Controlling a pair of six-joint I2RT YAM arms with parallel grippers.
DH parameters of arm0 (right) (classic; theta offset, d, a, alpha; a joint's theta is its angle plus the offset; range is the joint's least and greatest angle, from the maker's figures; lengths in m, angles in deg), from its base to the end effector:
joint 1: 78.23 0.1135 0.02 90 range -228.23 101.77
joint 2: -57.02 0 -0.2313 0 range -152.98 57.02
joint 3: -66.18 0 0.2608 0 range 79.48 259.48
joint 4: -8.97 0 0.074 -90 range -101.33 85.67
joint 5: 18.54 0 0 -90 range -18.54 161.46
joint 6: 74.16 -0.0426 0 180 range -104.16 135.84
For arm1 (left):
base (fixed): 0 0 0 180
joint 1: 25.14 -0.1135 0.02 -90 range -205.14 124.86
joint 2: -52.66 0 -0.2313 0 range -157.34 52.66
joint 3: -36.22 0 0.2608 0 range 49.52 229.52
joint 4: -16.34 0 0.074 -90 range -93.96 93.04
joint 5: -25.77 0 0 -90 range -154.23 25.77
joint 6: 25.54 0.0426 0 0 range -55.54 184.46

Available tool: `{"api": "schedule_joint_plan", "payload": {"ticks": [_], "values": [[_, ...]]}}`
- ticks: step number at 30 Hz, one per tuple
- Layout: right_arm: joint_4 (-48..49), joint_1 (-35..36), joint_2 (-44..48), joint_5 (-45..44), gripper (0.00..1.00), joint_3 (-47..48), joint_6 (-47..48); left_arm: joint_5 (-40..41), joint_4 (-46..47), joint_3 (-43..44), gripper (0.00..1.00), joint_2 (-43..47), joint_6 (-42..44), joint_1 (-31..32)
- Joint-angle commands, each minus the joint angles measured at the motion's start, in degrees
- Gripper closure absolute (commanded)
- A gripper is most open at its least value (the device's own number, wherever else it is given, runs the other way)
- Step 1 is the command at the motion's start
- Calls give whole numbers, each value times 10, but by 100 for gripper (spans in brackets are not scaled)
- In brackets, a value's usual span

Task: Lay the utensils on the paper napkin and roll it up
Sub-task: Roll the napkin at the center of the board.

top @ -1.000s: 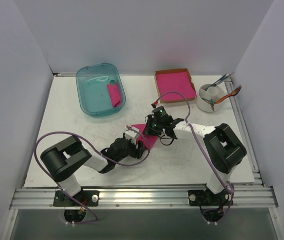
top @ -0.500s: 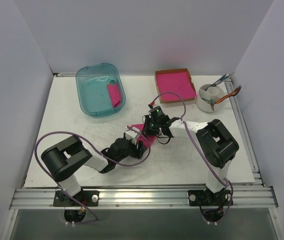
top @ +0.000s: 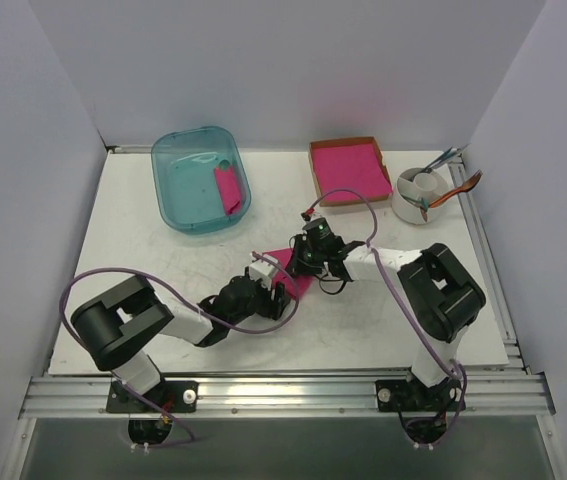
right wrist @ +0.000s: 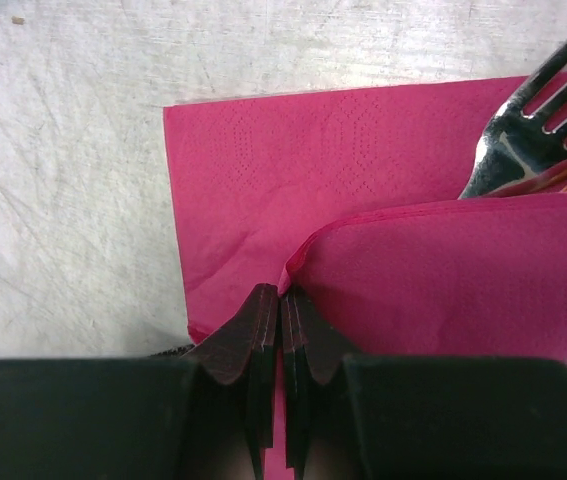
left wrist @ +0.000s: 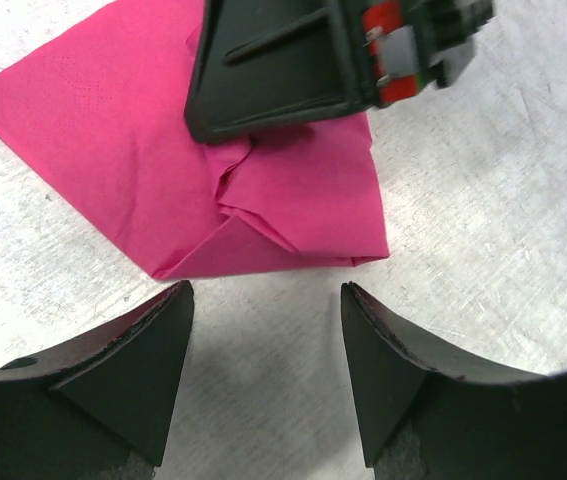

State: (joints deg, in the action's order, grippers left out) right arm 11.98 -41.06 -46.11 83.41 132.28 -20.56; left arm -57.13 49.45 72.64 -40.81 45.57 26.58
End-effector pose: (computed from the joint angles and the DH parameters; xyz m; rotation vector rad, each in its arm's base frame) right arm 0.2948 0.2346 0.1170 -0.1440 2.3088 0.9287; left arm 0.1789 -0.2182 0.0783 0.4993 1.9868 -0.6655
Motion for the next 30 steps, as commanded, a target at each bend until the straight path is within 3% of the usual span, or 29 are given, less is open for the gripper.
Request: {"api": "schedule_joint_plan", "payload": {"ticks": [1,15,30], "values": [[-7,0,50,-14,98,-8,-2,6,-25,-4,30,25,-8,3],[4,-3,32,-8,96,-1,3,42,-94,10,28,126,-6,8],[10,-5,7,5,95,22,-1,42,-97,90,28,32,11,11]]}}
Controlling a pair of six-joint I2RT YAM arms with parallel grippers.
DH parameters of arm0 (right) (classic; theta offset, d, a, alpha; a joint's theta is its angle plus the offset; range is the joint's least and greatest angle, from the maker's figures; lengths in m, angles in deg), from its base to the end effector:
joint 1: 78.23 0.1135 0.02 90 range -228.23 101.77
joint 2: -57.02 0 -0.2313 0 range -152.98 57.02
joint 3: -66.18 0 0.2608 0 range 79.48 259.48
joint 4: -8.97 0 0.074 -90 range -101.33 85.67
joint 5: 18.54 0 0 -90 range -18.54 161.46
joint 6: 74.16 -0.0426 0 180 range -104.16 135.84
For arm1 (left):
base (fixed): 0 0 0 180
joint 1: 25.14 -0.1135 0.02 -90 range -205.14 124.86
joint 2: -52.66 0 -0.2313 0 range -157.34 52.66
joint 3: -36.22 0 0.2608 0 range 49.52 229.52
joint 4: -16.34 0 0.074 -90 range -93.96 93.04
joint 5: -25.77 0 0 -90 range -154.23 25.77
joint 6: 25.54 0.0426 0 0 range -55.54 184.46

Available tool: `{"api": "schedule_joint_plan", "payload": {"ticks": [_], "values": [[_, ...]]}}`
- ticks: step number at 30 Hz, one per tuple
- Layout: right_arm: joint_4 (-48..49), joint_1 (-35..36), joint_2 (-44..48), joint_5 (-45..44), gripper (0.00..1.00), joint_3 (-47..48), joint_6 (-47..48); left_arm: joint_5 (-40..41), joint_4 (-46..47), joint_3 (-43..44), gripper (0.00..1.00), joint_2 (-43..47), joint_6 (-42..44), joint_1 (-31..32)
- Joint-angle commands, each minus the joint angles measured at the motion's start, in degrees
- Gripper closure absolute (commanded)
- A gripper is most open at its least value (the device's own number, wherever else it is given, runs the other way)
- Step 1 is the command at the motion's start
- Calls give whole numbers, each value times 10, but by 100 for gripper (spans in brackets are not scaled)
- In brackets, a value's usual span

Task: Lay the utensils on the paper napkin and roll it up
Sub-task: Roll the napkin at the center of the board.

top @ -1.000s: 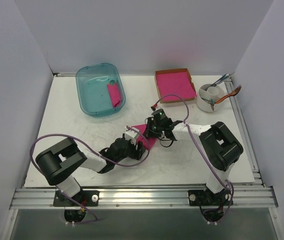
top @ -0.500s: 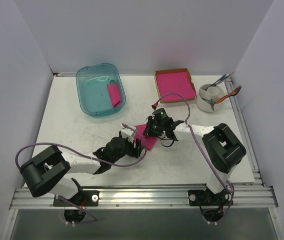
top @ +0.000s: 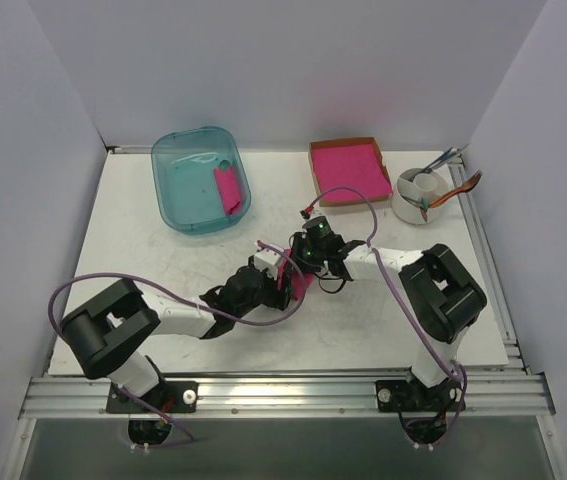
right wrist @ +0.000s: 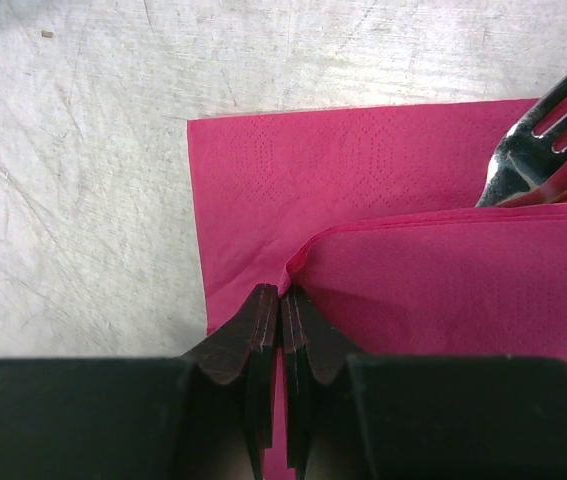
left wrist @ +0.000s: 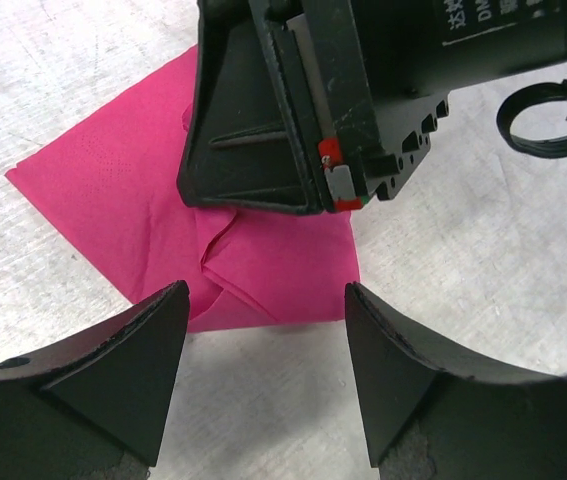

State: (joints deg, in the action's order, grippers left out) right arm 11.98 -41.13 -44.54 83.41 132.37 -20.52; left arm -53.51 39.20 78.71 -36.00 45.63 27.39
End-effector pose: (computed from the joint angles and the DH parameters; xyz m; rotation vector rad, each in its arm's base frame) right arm 0.2952 0.2343 0.1272 -0.1460 2.2785 0.9412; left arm 0.1898 -0.2346 0.1108 0.4662 1.9696 -0.6214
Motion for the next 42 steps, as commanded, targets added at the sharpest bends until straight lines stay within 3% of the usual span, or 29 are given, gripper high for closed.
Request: {"api": "schedule_joint_plan", "payload": {"ticks": [1,19,28,31,35,39,42], "values": [[11,-5,-9,6,95,20,-2,5,4,32,28,-21,10,3],[25,-21,-18,20,88,27,-13,29,-7,38,29,-94,13,7],[54,-36,-31,52,69,36,-19,33,0,29,30,-112,12,15],[91,-51,-2,57,51,15,-27,33,0,29,30,-114,10,15],[111,-72,52,58,41,-27,-29,33,0,31,30,-117,8,15],[101,-91,106,53,37,-74,-28,32,3,32,30,-120,4,15],[98,-92,144,48,39,-104,-32,29,5,30,30,-119,-1,14]]}}
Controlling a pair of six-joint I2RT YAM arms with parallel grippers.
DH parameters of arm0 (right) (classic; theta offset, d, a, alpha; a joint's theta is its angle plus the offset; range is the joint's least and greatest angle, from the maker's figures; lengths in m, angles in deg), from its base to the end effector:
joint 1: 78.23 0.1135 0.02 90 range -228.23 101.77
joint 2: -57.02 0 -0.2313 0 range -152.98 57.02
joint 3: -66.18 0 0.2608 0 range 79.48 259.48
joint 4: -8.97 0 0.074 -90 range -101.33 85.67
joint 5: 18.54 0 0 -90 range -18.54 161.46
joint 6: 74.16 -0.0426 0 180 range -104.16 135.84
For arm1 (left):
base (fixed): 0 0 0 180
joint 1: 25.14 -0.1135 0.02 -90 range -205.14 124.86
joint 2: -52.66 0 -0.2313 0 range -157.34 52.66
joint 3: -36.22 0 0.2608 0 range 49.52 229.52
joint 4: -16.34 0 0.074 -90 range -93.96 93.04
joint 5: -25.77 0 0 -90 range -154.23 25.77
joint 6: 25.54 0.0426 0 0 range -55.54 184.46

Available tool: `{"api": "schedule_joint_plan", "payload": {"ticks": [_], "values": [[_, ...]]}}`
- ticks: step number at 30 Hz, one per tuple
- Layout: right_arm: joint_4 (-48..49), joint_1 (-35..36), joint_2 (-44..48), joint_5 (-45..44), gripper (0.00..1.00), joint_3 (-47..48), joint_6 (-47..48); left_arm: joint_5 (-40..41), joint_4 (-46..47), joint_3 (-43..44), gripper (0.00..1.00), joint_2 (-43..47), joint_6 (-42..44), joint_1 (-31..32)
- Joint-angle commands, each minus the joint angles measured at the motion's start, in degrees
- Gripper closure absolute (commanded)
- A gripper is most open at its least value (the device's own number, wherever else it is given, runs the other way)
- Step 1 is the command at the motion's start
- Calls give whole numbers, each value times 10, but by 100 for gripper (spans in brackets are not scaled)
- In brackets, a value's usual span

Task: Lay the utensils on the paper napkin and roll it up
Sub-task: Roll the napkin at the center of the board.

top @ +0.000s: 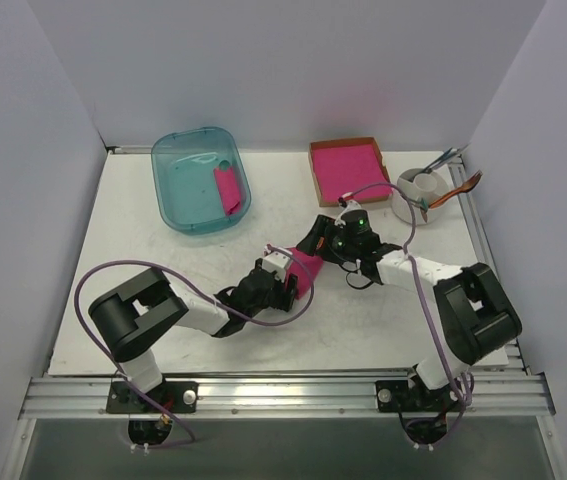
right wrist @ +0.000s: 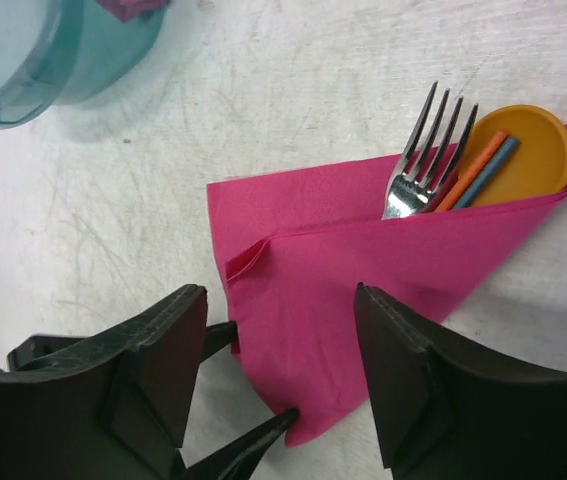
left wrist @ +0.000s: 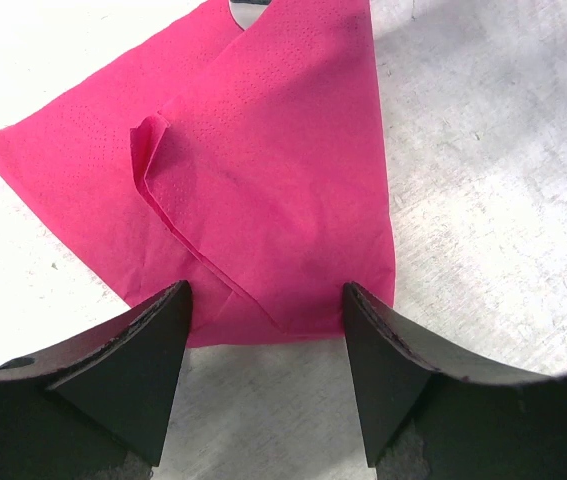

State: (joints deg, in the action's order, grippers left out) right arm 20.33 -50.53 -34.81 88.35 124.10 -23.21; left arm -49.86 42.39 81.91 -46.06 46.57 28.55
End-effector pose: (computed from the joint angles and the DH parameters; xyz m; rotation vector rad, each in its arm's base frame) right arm 0.3040 0.1736 0.1552 0.0005 2.0998 1.0264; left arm 0.1948 -0.2473 0.0815 0.4819 2.0101 -0.5281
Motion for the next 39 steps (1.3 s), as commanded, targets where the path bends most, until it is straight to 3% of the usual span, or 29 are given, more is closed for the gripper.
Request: {"api": "schedule_joint_plan", "payload": {"ticks": [1,8,11,24,39], "values": [[16,2,55,-1,42,-41,-9,-7,-27,-2,30,-18,-11,4],[65,9,95,27,88,-124,-48,-14,-21,-2,30,-19,-19,3],[83,23,96,30,98,-144,-61,-15,-20,-2,30,-17,-21,2],[106,92,70,-6,100,-162,-89,-26,-16,-5,30,-13,-31,-3],[152,110,36,-26,100,-212,-111,-41,-8,-15,29,-19,-44,-20]]}}
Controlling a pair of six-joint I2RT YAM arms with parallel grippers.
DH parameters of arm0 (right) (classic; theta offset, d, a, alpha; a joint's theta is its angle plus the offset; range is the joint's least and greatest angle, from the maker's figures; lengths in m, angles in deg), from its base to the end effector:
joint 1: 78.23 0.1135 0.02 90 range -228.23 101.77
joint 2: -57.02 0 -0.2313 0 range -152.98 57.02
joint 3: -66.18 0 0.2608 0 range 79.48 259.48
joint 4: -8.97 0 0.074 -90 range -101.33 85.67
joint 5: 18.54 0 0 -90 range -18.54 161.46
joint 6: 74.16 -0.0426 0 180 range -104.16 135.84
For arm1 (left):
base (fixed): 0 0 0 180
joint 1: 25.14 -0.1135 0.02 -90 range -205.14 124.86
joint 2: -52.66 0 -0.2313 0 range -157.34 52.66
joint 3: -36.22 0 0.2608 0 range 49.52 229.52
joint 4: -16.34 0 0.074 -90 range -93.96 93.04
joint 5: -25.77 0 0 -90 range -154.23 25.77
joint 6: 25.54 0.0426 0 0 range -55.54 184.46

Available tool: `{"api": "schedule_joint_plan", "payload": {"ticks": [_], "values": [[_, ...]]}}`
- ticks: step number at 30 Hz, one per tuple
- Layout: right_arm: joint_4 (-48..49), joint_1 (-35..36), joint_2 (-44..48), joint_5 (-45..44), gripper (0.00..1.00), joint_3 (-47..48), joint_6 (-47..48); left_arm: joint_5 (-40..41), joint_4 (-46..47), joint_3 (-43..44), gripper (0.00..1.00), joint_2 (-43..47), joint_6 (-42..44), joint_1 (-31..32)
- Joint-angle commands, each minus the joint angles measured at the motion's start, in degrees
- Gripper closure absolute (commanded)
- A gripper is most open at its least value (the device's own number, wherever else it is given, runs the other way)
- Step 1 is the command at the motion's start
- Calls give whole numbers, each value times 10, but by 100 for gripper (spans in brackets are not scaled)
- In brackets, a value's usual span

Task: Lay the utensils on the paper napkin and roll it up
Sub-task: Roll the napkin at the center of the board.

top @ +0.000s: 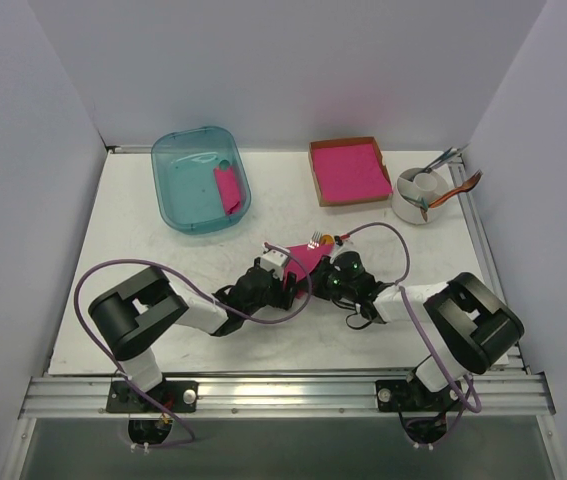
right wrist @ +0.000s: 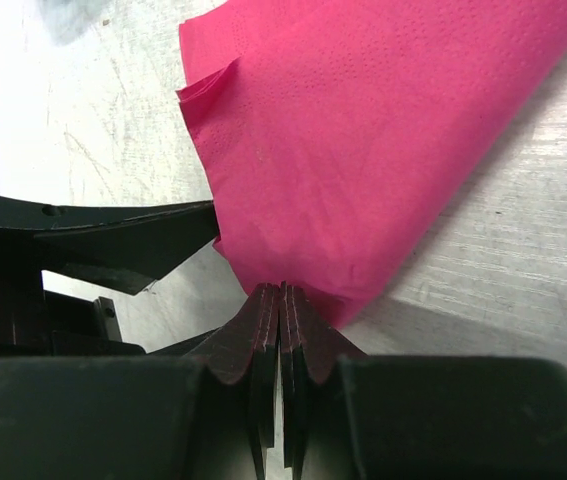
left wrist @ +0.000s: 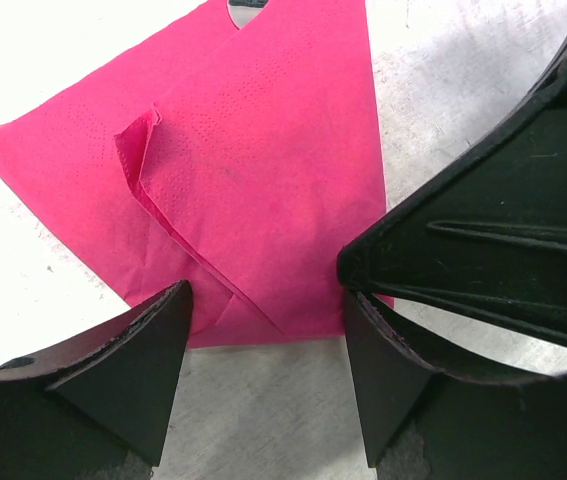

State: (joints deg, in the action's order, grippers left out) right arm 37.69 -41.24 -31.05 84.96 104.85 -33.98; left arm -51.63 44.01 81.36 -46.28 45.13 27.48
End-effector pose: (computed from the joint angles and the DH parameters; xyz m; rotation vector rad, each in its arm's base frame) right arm 0.2256 0.1824 0.1059 0.0645 2.1282 1.1907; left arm 0.1979 -0.2437 0.0806 0.4538 2.0121 -0.5696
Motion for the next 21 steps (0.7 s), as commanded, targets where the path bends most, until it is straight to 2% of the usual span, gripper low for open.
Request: {"api": "schedule_joint_plan", "payload": {"ticks": [1,11,21], "values": [[-20,17,4,6,100,-22,-5,-24,-24,-10,29,-19,-31,-10],[-6,24,37,-2,100,-50,-15,-30,-25,-8,29,-30,-36,-18],[-13,31,26,-1,100,-48,-10,-32,-28,-2,30,-42,-35,-18]]}}
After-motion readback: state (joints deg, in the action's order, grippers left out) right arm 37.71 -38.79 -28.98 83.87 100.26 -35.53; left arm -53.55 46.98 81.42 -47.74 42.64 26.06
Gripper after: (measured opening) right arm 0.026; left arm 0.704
